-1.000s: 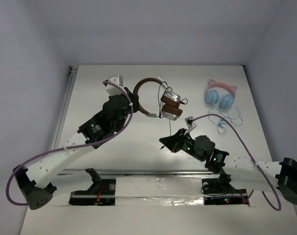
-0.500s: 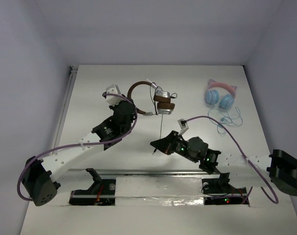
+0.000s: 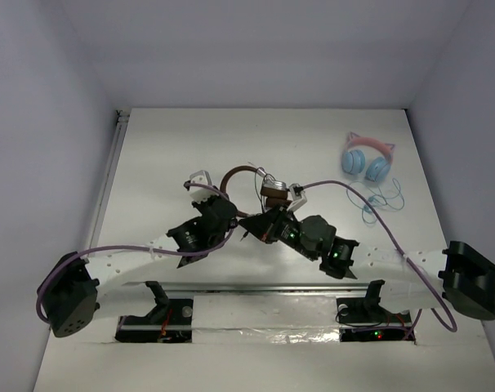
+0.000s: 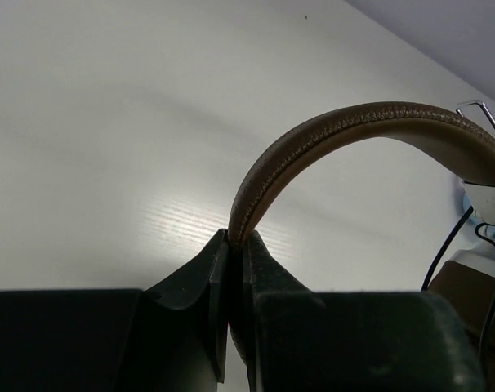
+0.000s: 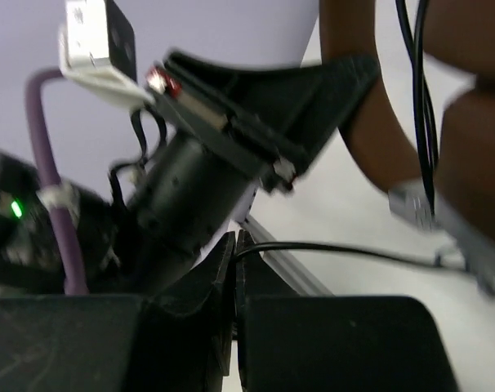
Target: Wrap the headphones
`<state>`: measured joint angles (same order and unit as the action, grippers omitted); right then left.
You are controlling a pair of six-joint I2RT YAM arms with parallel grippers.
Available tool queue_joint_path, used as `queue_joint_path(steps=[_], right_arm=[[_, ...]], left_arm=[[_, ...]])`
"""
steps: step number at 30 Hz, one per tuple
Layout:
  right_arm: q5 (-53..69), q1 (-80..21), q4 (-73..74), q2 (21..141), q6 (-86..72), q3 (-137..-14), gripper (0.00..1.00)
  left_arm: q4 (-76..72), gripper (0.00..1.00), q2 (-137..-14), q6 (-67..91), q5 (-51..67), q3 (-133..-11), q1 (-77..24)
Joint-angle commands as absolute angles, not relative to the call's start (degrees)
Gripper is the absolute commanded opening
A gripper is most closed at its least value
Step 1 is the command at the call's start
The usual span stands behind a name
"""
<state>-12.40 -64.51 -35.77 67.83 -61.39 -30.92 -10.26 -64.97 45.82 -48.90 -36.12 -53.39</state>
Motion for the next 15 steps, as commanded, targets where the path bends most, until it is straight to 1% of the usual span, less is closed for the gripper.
queue_joint_path(steps=[1, 7, 15], right_arm=[[-19.66, -65.13, -35.86, 68.37, -58.8, -36.12, 0.04], [-30.3, -65.13, -34.98, 70.57, -58.45, -38.32, 0.04], [-41.74, -65.13, -31.73, 72.51, -60.03, -38.41, 0.04]], left_arm=[[-13.89, 0.0, -62.4, 50.36, -51.59, -34.54, -55.72], [-9.94, 0.0, -61.17, 53.79, -54.14, -34.28, -60.9], [-6.16, 0.0, -59.33, 56.69, -55.46, -34.37, -62.75]])
